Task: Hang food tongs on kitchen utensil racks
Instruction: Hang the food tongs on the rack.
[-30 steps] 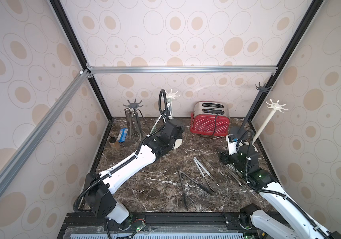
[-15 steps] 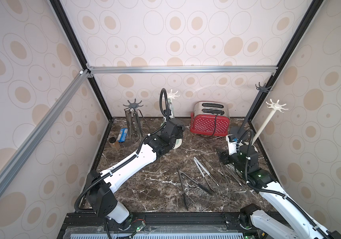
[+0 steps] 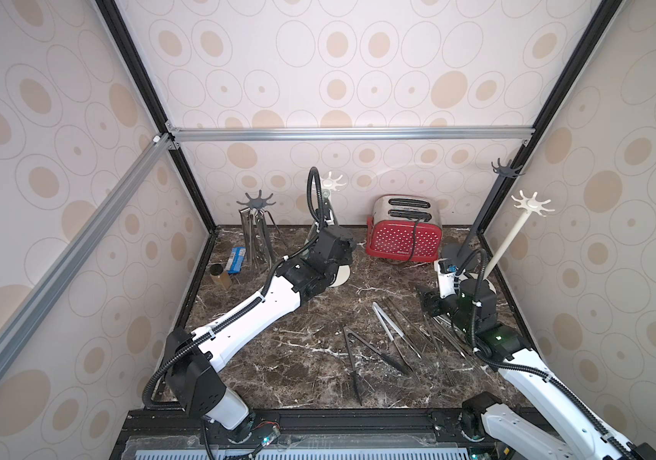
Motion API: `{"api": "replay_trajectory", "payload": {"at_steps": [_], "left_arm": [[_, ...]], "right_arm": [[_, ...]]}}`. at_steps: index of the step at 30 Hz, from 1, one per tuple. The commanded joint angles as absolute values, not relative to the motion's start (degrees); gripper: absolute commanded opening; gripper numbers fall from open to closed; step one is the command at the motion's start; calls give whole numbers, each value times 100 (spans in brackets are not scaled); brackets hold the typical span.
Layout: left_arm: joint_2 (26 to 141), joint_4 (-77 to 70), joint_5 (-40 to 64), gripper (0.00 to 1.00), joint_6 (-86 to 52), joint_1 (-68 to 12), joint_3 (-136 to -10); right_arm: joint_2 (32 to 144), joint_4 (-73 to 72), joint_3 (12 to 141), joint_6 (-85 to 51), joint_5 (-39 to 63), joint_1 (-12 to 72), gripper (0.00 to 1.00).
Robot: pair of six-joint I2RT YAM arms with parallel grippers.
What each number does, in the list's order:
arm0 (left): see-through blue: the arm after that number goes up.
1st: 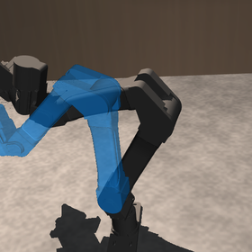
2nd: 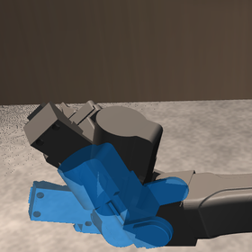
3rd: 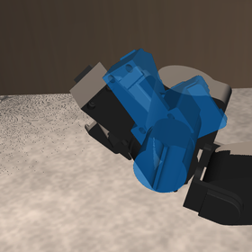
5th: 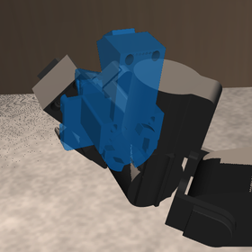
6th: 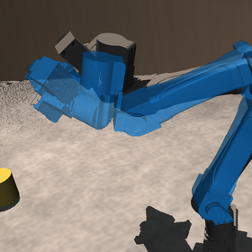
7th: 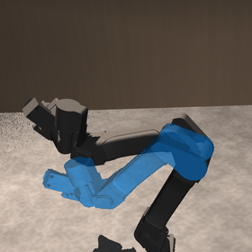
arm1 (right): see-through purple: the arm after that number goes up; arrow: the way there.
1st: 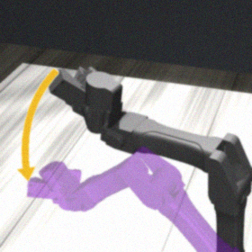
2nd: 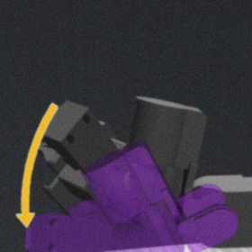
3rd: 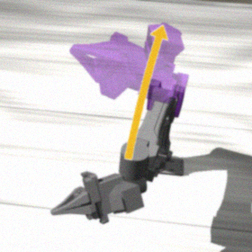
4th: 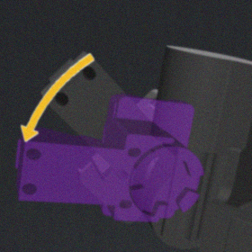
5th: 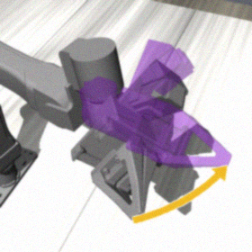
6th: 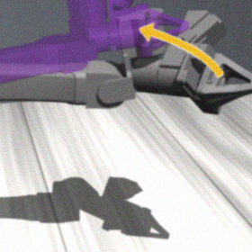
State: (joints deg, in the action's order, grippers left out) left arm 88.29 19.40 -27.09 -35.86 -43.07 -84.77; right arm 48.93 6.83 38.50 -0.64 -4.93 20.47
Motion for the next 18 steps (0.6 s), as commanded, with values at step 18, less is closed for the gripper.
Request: {"api": "replay_trajectory", "payload": {"at_steps": [18], "left_arm": [[7581,2706,-2187,54,-2909,-4190,-7737]], "right_arm": [[5912,1474,4309,-283,-1469,1648,70]]}}
